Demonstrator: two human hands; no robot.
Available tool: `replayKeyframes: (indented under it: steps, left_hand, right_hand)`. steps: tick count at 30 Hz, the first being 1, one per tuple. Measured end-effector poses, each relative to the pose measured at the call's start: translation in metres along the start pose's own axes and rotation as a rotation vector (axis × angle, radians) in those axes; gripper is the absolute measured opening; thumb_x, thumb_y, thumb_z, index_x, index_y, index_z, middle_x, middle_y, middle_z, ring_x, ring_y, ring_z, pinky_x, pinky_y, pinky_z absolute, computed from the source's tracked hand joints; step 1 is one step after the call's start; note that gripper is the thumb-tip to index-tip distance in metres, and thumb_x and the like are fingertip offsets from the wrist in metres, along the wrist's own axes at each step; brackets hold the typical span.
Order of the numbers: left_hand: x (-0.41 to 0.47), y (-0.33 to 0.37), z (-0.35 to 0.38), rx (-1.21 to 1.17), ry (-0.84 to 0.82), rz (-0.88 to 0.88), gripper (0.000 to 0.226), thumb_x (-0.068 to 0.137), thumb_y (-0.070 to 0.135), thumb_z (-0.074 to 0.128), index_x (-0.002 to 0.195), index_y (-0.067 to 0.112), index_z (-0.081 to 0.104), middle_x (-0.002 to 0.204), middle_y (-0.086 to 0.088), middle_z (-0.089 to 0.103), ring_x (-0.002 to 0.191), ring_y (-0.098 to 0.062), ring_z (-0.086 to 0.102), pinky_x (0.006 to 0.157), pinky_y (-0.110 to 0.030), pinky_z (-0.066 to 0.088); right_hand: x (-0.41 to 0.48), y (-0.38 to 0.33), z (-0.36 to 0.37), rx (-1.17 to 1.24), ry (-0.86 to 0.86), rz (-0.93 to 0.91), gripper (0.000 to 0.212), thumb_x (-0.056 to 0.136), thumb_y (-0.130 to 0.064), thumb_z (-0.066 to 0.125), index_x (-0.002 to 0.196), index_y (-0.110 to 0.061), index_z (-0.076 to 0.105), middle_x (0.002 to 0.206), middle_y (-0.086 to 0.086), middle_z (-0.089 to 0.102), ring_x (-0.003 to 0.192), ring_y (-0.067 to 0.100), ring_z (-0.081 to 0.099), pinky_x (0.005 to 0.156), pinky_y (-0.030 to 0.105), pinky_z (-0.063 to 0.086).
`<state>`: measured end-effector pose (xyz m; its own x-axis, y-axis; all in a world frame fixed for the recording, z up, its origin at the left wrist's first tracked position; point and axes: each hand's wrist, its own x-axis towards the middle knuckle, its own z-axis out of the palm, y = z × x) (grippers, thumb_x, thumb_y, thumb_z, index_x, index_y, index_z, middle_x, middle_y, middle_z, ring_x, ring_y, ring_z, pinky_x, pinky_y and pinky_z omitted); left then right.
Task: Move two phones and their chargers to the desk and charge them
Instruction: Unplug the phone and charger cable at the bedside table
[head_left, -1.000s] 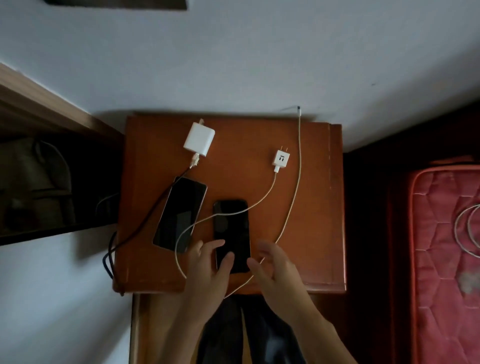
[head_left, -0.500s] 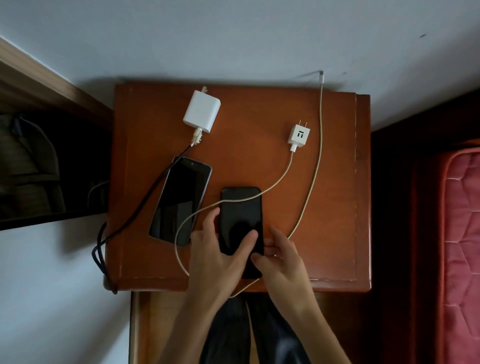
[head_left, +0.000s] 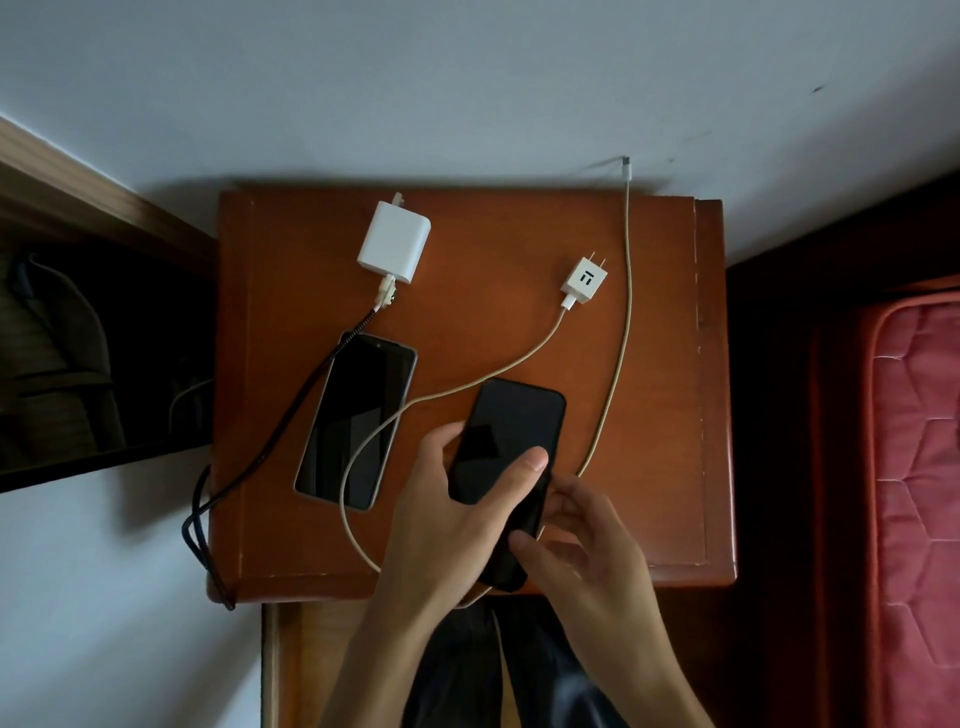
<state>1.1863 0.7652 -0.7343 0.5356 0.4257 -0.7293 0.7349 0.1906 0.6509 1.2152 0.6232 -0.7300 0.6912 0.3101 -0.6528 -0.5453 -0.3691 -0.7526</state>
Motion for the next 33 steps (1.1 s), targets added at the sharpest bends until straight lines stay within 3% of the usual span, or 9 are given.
replayKeyframes:
  steps: [3,7,12,16,19,22,25,30,33]
  left_hand:
    - [0.004,0.008,0.003,-0.05,-0.04,0.028,0.087,0.051,0.079,0.077,0.124,0.039,0.05,0.106,0.025,0.068,0.094,0.008,0.067,0.075,-0.019,0.056]
    - [0.007,0.011,0.007,-0.104,-0.042,0.079,0.08,0.052,0.07,0.083,0.118,0.042,0.047,0.103,0.031,0.065,0.089,0.009,0.068,0.064,-0.008,0.053]
    - [0.017,-0.001,0.003,-0.185,-0.015,0.017,0.075,0.051,0.076,0.079,0.114,0.042,0.057,0.094,0.013,0.073,0.085,-0.005,0.072,0.074,-0.029,0.058]
    - [0.022,-0.013,0.001,-0.241,0.003,-0.02,0.077,0.047,0.077,0.08,0.11,0.038,0.06,0.081,0.006,0.072,0.073,-0.012,0.071,0.065,-0.023,0.057]
    - [0.026,-0.017,0.001,-0.223,0.034,-0.013,0.082,0.046,0.078,0.079,0.113,0.035,0.06,0.091,0.009,0.075,0.079,-0.012,0.073,0.07,-0.028,0.059]
    - [0.03,-0.015,0.001,-0.238,0.028,0.016,0.075,0.057,0.066,0.082,0.118,0.03,0.059,0.096,0.01,0.075,0.086,-0.014,0.074,0.069,-0.026,0.06]
    - [0.033,-0.014,-0.002,-0.272,0.022,0.041,0.069,0.063,0.054,0.081,0.12,0.022,0.059,0.096,0.01,0.075,0.089,-0.015,0.074,0.067,-0.023,0.059]
    - [0.035,-0.013,-0.009,-0.313,0.029,0.073,0.07,0.065,0.049,0.08,0.125,0.019,0.058,0.094,0.011,0.075,0.089,-0.015,0.074,0.065,-0.023,0.058]
    - [0.037,-0.011,-0.015,-0.339,0.032,0.077,0.076,0.064,0.052,0.079,0.127,0.015,0.057,0.093,0.01,0.074,0.089,-0.018,0.074,0.067,-0.025,0.058]
  right_hand:
    - [0.001,-0.01,0.001,0.019,-0.031,-0.066,0.054,0.084,0.001,0.073,0.119,-0.038,0.057,0.114,-0.014,0.069,0.107,0.009,0.066,0.084,0.024,0.057]
    - [0.002,-0.025,0.006,0.101,-0.135,-0.162,0.058,0.08,0.003,0.074,0.123,-0.033,0.058,0.118,-0.007,0.071,0.109,0.018,0.068,0.086,0.029,0.058]
    - [0.016,-0.028,-0.005,0.222,-0.333,-0.055,0.052,0.076,-0.005,0.077,0.121,-0.03,0.066,0.12,-0.001,0.071,0.113,0.02,0.067,0.089,0.028,0.056]
    - [0.041,-0.003,-0.016,-0.035,0.129,0.027,0.034,0.079,-0.008,0.08,0.099,-0.034,0.072,0.096,-0.013,0.075,0.091,0.003,0.071,0.069,0.016,0.056]
    - [0.06,0.013,-0.024,-0.331,0.414,0.03,0.018,0.086,-0.027,0.075,0.101,-0.027,0.065,0.087,-0.013,0.069,0.08,0.001,0.067,0.061,0.009,0.051]
    - [0.075,0.021,-0.025,-0.508,0.449,0.067,0.022,0.09,-0.039,0.069,0.1,-0.022,0.06,0.085,-0.01,0.067,0.077,0.004,0.064,0.062,0.018,0.05]
    - [0.084,0.019,-0.021,-0.58,0.442,0.056,0.01,0.094,-0.031,0.064,0.095,-0.021,0.061,0.075,-0.01,0.065,0.07,0.003,0.062,0.053,0.014,0.039]
    - [0.096,0.003,-0.01,-0.524,0.351,0.054,0.007,0.088,-0.022,0.062,0.082,-0.023,0.065,0.067,-0.011,0.065,0.063,0.002,0.061,0.053,0.02,0.044]
    - [0.102,-0.012,0.006,-0.407,0.352,0.045,0.004,0.082,-0.024,0.064,0.083,-0.023,0.067,0.072,-0.01,0.069,0.067,0.0,0.063,0.051,0.01,0.044]
